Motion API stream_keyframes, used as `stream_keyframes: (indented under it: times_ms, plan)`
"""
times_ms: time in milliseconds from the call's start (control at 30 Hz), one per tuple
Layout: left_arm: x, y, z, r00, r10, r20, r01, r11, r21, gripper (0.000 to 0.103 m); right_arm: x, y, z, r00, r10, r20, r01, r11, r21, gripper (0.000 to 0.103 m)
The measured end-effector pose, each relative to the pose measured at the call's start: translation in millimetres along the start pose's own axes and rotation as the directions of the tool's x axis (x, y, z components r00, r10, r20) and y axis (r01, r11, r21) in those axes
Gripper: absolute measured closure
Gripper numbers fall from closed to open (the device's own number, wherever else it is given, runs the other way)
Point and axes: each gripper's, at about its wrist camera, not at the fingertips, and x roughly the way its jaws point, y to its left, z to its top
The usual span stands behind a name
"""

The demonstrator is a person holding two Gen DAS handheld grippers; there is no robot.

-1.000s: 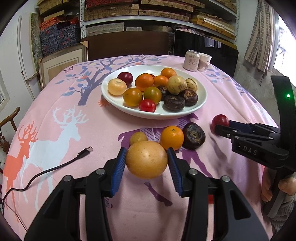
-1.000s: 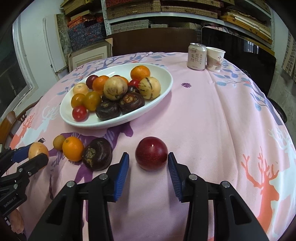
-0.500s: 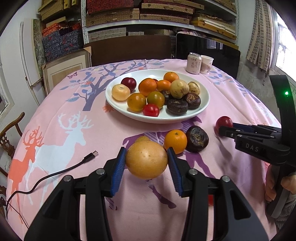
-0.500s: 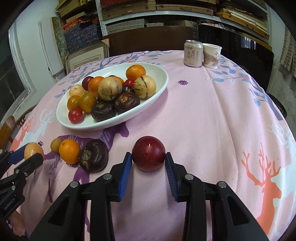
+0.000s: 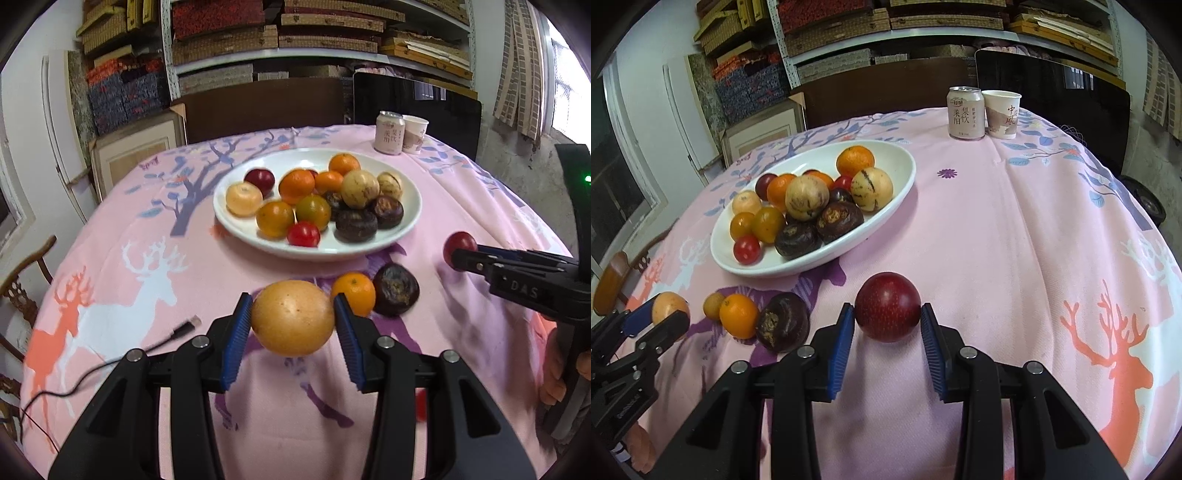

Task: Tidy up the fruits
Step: 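Carry both fruits to the white plate and open both tools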

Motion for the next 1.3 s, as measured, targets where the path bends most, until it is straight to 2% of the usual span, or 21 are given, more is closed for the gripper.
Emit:
stream_keyframes:
  times_ms: [133, 233, 300, 400, 500, 533, 567, 633, 733, 833, 933, 1000, 1067, 1133, 1300]
  plan:
    - [2, 5, 25, 0.999, -0.026, 0.026, 0.027, 0.999, -0.023, 0.059, -13, -1, 12, 0.999, 0.029, 0.046, -0.030, 0.999, 0.027, 0.067]
    - [8, 12, 52, 0.998, -0.036, 0.047, 0.038, 0.998, -0.052, 0.059, -24, 7, 39, 0.994, 0.064, 0.086, -0.065, 0.998, 0.012, 0.076]
    - [17, 17, 71, 0.998, -0.026, 0.057, 0.030, 0.997, -0.070, 0.059, -28, 16, 59, 0.990, 0.082, 0.112, -0.082, 0.997, -0.005, 0.076]
    - [35, 24, 92, 0.998, 0.005, 0.064, 0.001, 0.995, -0.098, 0.059, -21, 31, 83, 0.988, 0.097, 0.121, -0.093, 0.995, -0.043, 0.076]
    - [58, 33, 102, 1.000, 0.008, 0.027, -0.004, 0.990, -0.141, 0.059, 2, 42, 99, 0.991, 0.094, 0.096, -0.088, 0.994, -0.067, 0.076]
    - [62, 35, 103, 1.000, 0.001, 0.016, 0.001, 0.988, -0.152, 0.059, 9, 43, 103, 0.991, 0.101, 0.083, -0.095, 0.993, -0.072, 0.075]
    - [65, 38, 101, 1.000, -0.018, 0.012, 0.020, 0.986, -0.164, 0.059, 12, 41, 103, 0.992, 0.105, 0.069, -0.100, 0.992, -0.074, 0.060]
    - [65, 41, 95, 0.999, -0.034, 0.013, 0.036, 0.986, -0.164, 0.059, 9, 33, 89, 0.991, 0.124, 0.046, -0.121, 0.990, -0.070, 0.038]
    - [63, 43, 94, 0.999, -0.051, 0.015, 0.052, 0.986, -0.160, 0.059, 0, 22, 55, 0.996, 0.088, 0.022, -0.086, 0.992, -0.088, 0.037]
    - [58, 43, 94, 0.997, -0.069, 0.025, 0.072, 0.984, -0.161, 0.059, -11, 15, 20, 0.995, 0.096, -0.022, -0.098, 0.990, -0.103, 0.037]
    - [50, 40, 90, 0.998, -0.057, 0.037, 0.062, 0.987, -0.150, 0.059, -11, 17, 4, 0.997, 0.068, -0.032, -0.071, 0.990, -0.122, 0.037]
    - [45, 40, 87, 0.998, -0.057, 0.041, 0.063, 0.986, -0.152, 0.059, -3, 17, -5, 0.997, 0.045, -0.058, -0.053, 0.990, -0.131, 0.041]
    - [42, 40, 84, 0.998, -0.054, 0.042, 0.060, 0.987, -0.150, 0.059, 5, 19, -11, 0.994, 0.047, -0.094, -0.059, 0.989, -0.136, 0.058]
    - [40, 39, 81, 0.998, -0.051, 0.040, 0.056, 0.988, -0.145, 0.059, 9, 21, -15, 0.991, 0.064, -0.117, -0.080, 0.987, -0.138, 0.064]
    - [41, 35, 79, 0.998, -0.048, 0.039, 0.052, 0.991, -0.126, 0.058, 5, 27, -15, 0.996, 0.047, -0.078, -0.059, 0.986, -0.159, 0.065]
